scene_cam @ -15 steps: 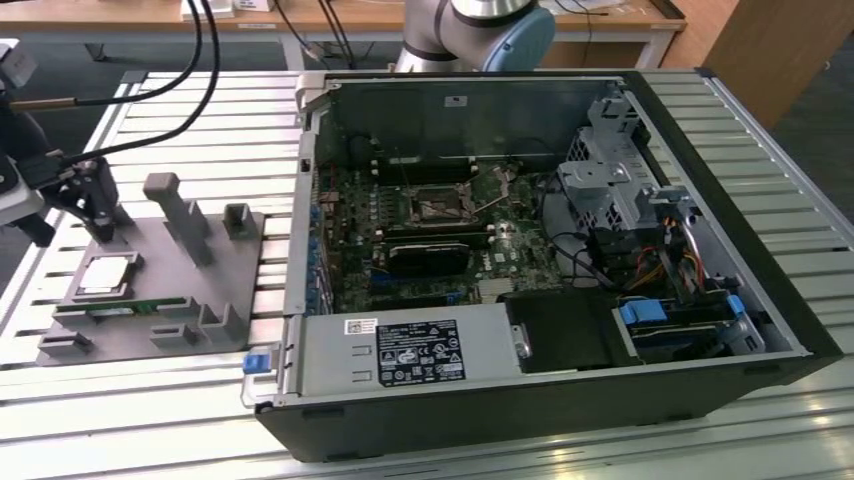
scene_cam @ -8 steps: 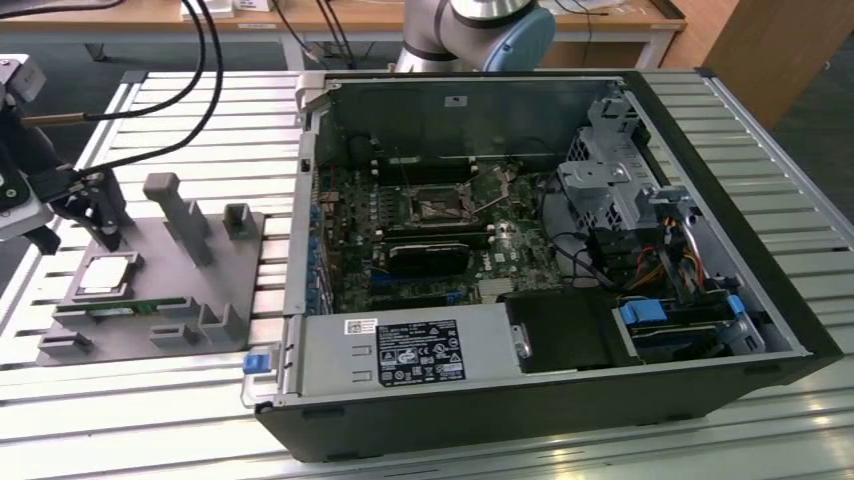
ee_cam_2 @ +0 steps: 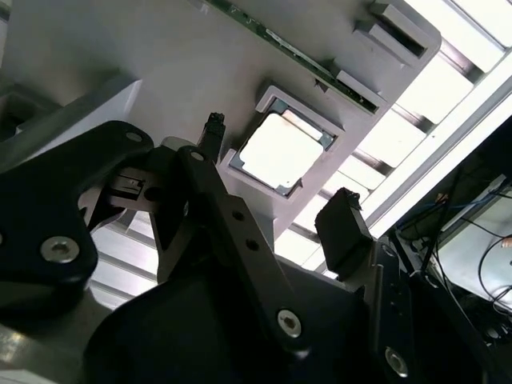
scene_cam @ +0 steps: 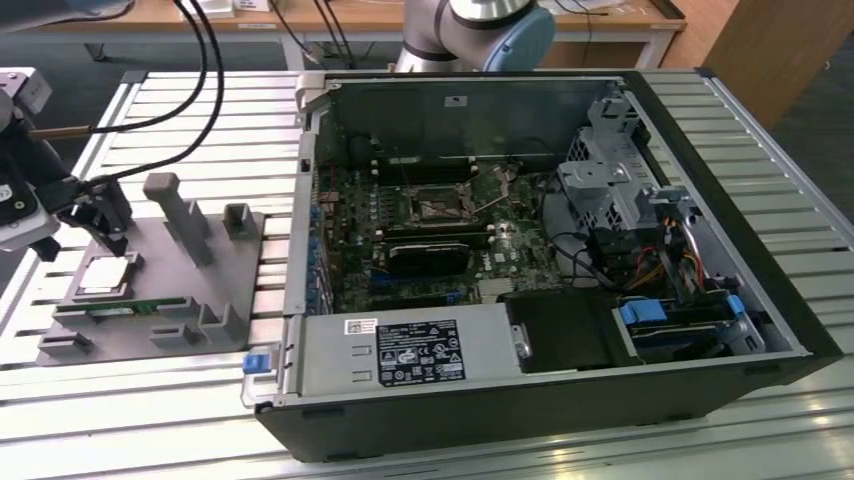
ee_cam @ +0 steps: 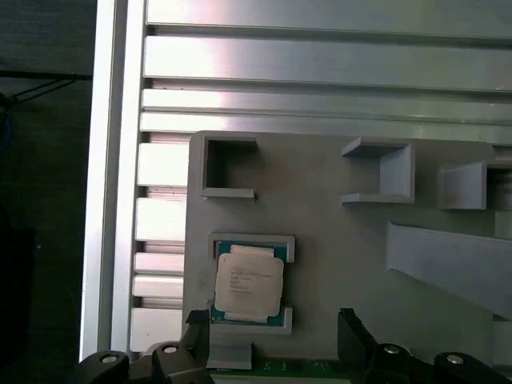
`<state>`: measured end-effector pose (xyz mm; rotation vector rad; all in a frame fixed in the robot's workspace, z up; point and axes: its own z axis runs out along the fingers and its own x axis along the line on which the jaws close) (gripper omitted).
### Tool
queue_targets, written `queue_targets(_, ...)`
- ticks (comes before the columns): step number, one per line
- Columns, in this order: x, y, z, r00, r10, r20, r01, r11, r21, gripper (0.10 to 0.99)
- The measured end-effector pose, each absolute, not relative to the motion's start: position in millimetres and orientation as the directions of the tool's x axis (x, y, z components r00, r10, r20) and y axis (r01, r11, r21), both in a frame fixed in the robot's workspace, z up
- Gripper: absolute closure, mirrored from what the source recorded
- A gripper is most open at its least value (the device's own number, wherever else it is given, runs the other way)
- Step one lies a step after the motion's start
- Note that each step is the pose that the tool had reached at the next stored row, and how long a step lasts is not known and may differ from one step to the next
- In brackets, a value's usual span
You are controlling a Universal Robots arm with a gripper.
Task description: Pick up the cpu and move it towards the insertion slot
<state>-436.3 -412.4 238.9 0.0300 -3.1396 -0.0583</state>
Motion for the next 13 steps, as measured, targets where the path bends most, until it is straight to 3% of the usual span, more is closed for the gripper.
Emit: queue_targets(13,-439.5,-412.3,215.2,-1.0,-0.019,0.001,-0.019,0.999,0.037,0.353)
